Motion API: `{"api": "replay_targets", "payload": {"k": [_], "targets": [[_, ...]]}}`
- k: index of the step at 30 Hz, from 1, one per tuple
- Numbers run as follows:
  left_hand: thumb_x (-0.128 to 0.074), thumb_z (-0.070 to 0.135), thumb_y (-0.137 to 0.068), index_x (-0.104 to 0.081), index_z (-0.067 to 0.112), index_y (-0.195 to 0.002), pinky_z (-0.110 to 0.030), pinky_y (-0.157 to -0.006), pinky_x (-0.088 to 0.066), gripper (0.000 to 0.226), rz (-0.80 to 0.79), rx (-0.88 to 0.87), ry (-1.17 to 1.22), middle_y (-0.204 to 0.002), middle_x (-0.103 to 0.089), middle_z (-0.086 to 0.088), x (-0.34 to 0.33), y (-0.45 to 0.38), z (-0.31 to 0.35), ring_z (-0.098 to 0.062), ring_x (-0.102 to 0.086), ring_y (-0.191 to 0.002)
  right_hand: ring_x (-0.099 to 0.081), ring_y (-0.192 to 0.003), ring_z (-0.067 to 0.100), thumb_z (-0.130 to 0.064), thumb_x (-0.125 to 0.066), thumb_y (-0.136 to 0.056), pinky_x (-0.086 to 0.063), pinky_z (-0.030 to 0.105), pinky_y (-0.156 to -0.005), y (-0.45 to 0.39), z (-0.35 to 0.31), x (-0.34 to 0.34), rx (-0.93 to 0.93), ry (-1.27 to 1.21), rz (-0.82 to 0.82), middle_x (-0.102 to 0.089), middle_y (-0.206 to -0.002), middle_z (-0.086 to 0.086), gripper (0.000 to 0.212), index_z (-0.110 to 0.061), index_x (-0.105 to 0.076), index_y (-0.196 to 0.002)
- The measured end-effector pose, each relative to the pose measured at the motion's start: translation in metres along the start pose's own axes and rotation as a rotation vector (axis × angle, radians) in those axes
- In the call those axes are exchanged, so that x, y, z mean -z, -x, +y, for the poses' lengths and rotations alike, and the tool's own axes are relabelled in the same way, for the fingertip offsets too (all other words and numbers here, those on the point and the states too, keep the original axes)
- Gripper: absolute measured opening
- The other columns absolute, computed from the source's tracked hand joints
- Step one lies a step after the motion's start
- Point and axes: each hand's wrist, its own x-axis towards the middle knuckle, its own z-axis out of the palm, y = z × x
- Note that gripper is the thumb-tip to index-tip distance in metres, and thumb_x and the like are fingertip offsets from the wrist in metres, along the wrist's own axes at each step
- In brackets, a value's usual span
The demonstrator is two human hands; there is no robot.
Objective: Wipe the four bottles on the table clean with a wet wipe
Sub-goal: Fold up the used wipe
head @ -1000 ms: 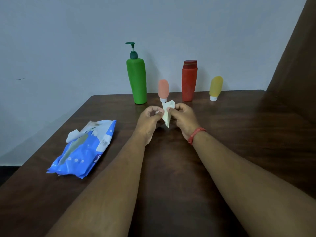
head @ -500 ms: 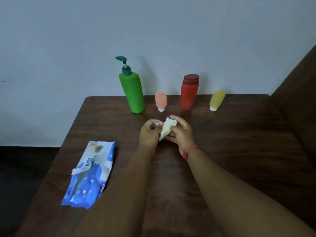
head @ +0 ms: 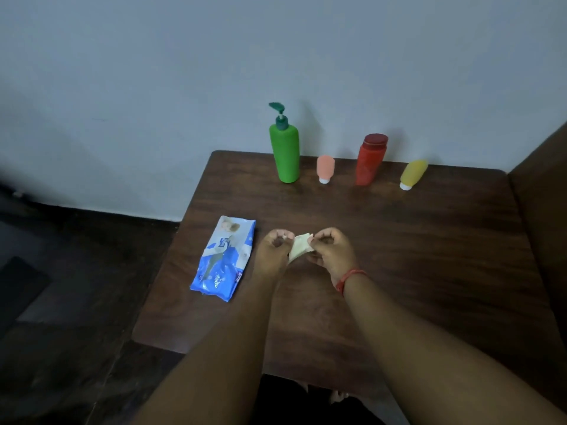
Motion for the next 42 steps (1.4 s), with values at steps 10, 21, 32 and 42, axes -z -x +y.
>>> {"api": "replay_targets", "payload": {"k": [10, 21, 32, 42], "targets": [[-0.068, 0.026, -0.096, -0.062, 0.014, -0.111, -0.032, -0.069, -0.059, 0.02, -0.006, 0.174, 0.307, -0.115, -0.068, -0.012, 0.112, -0.007, 0.008, -0.019, -0.068, -0.095, -0.061, -0.079, 0.012, 0.011, -0.053, -0.088, -0.05, 0.028, -0.065, 0.005, -0.007, -0.113, 0.06, 0.023, -0.111, -0.059, -0.089, 0.001, 0.034, -0.013, -0.063, -0.111], [-0.061, -0.007, -0.092, -0.056, 0.003, -0.104, -0.039, -0.082, -0.061, 0.016, 0.147, 0.15, 0.536, -0.117, -0.065, -0.031, 0.317, -0.103, 0.014, -0.032, -0.069, -0.097, -0.06, -0.078, 0.018, 0.01, -0.06, -0.084, -0.051, 0.035, -0.077, -0.007, 0.023, -0.341, 0.129, 0.243, -0.199, -0.063, -0.078, 0.004, 0.021, -0.009, -0.066, -0.088], [-0.057, -0.015, -0.086, -0.066, 0.014, -0.1, -0.035, -0.083, -0.058, 0.034, 0.123, 0.167, 0.26, -0.107, -0.069, -0.013, 0.43, -0.184, 0.006, -0.024, -0.069, -0.096, -0.063, -0.074, 0.017, -0.025, -0.065, -0.092, -0.055, 0.039, -0.072, -0.034, 0.048, -0.462, 0.175, 0.587, -0.071, -0.067, -0.077, -0.001, 0.015, -0.019, -0.064, -0.078], [-0.059, -0.016, -0.089, -0.054, 0.005, -0.124, -0.037, -0.088, -0.059, 0.042, 0.216, 0.271, 0.345, -0.117, -0.065, -0.016, 0.46, -0.233, -0.006, -0.028, -0.067, -0.108, -0.07, -0.095, 0.026, -0.016, -0.059, -0.098, -0.062, 0.048, -0.078, -0.086, 0.085, -0.503, -0.039, 0.229, 0.0, -0.071, -0.096, 0.008, 0.009, -0.015, -0.063, -0.091]]}}
